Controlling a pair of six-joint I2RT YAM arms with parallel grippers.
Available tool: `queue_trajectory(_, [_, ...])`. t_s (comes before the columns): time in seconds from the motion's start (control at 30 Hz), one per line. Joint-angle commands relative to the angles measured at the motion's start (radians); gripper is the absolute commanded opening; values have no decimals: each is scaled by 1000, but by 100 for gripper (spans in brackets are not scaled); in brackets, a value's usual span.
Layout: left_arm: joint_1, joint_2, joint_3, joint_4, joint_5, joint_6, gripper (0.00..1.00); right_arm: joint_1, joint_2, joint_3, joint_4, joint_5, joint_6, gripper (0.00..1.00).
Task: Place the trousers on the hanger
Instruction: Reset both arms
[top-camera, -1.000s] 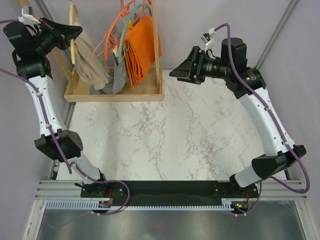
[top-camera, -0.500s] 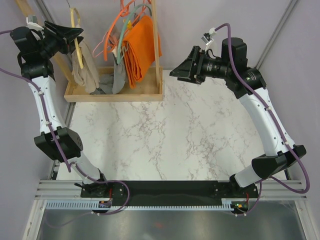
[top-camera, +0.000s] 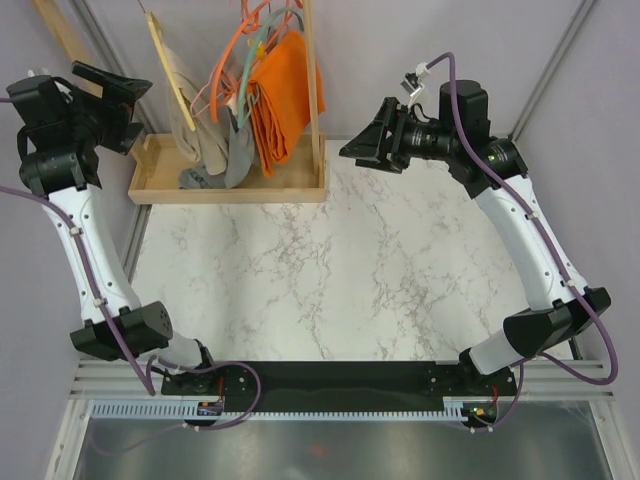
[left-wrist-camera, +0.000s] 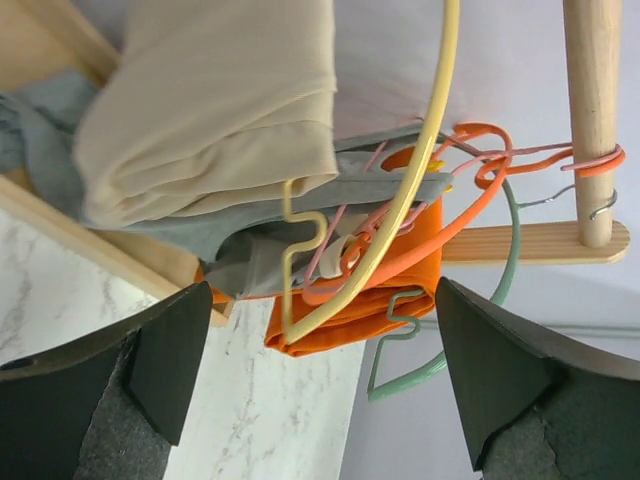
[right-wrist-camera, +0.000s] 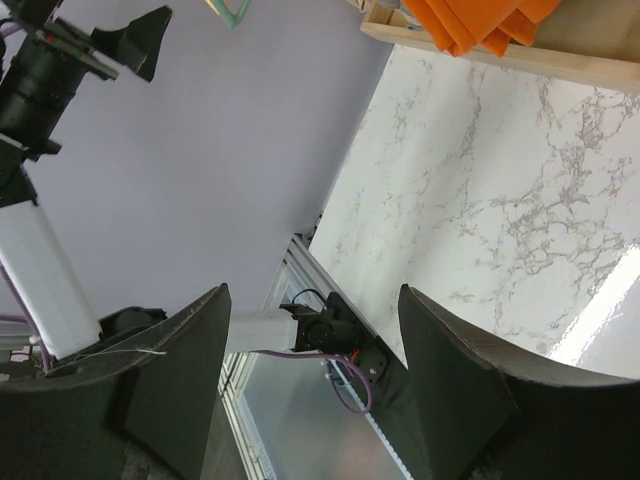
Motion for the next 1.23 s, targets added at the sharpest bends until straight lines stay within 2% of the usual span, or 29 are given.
queue_trajectory(0.0, [5, -118, 7, -173, -244, 80, 100, -5, -27, -13, 10, 18, -4, 76])
queue_trajectory(0.1, [-3, -155, 8, -285, -339, 133, 100, -5, -22, -31, -12, 50, -17, 76])
queue_trajectory(0.17, [-78, -186, -18, -322, -425, 166, 100, -5, -19, -54, -27, 73, -33, 77])
queue_trajectory(0.2, [-119, -230, -78, -325, -452, 172, 100, -5, -19, -80, -44, 103, -39, 77])
queue_trajectory(0.23, [-200, -253, -110, -336, -495, 175, 100, -5, -19, -97, -50, 117, -50, 77])
queue_trajectory(0.3, [-283, -290, -228, -354, -514, 177, 100, -5, -28, -145, -49, 145, -48, 77])
queue_trajectory(0.4, [-517, -380, -394, -336, -572, 177, 100, -5, -39, -278, -45, 197, -50, 79])
queue_trajectory(0.53, [-705, -537, -567, -282, -625, 178, 100, -4, -48, -419, -42, 263, -80, 84])
queue_trajectory(0.57, [-730, -566, -651, -264, -609, 180, 100, -2, -60, -451, -35, 286, -91, 90])
queue_trajectory(0.7, [-794, -696, -885, -144, -449, 161, 100, -4, -96, -652, 11, 357, -90, 97])
queue_trajectory(0.77, [-794, -738, -968, -43, -297, 157, 100, 2, -126, -720, 48, 369, -68, 98])
queue_trajectory(0.93, [-796, -816, -1182, 156, 20, 106, 100, 40, -304, -1010, 319, 366, 60, 98])
queue_trajectory(1.0, [-796, -932, -1334, 336, 111, 28, 100, 59, -365, -1166, 482, 358, 128, 98])
queue_trajectory(1.03, [-796, -977, -1389, 336, 112, 28, 100, 62, -429, -1223, 545, 348, 148, 98])
queue_trajectory(1.07, [-796, -1024, -1502, 336, 112, 28, 100, 65, -462, -1284, 697, 335, 177, 98])
queue_trajectory(1.13, [-796, -1195, -1621, 680, 214, -206, 100, 68, -548, -1468, 866, 297, 261, 98])
queue_trajectory(1.17, [-796, -1265, -1734, 753, 236, -263, 100, 67, -569, -1525, 1078, 271, 292, 98])
queue_trajectory(1.2, [-796, -1326, -1785, 911, 251, -318, 100, 67, -588, -1626, 1187, 237, 323, 98])
